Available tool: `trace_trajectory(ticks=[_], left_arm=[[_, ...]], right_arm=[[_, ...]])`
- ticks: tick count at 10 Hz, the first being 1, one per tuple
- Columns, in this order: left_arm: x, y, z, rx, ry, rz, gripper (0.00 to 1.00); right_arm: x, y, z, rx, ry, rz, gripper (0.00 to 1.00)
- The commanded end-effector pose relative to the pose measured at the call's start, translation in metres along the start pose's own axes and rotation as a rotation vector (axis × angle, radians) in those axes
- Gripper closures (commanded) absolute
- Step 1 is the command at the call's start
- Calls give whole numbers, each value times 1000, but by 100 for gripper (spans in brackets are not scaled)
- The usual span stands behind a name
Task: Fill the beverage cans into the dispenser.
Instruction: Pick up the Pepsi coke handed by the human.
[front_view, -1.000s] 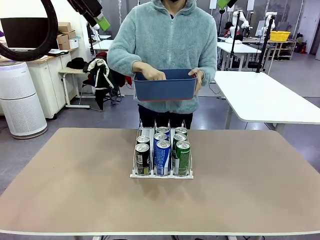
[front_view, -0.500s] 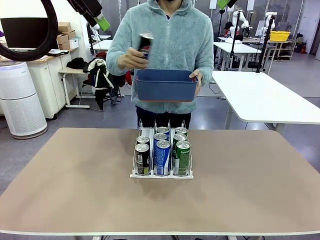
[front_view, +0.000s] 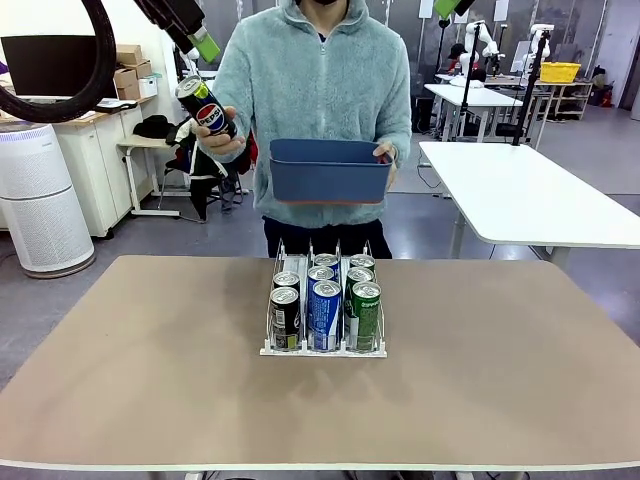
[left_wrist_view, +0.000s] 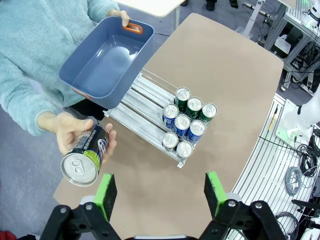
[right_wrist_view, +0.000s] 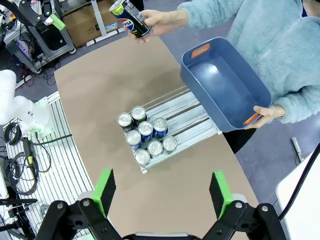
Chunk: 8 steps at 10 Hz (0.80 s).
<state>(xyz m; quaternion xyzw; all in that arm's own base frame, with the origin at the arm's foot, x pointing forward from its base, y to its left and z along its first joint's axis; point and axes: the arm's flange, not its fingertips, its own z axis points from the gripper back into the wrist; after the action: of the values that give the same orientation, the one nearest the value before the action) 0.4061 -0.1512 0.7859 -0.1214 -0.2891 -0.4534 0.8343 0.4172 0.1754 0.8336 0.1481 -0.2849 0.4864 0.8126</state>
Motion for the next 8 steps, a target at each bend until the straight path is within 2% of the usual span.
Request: trace_trajectory(ticks=[1, 8], left_arm=[[-2, 1, 0, -6, -5, 0, 6], [-2, 1, 0, -6, -5, 0, 6]], right_arm=[[0, 0, 0, 1, -1, -1, 0], [0, 0, 0, 1, -1, -1, 0]])
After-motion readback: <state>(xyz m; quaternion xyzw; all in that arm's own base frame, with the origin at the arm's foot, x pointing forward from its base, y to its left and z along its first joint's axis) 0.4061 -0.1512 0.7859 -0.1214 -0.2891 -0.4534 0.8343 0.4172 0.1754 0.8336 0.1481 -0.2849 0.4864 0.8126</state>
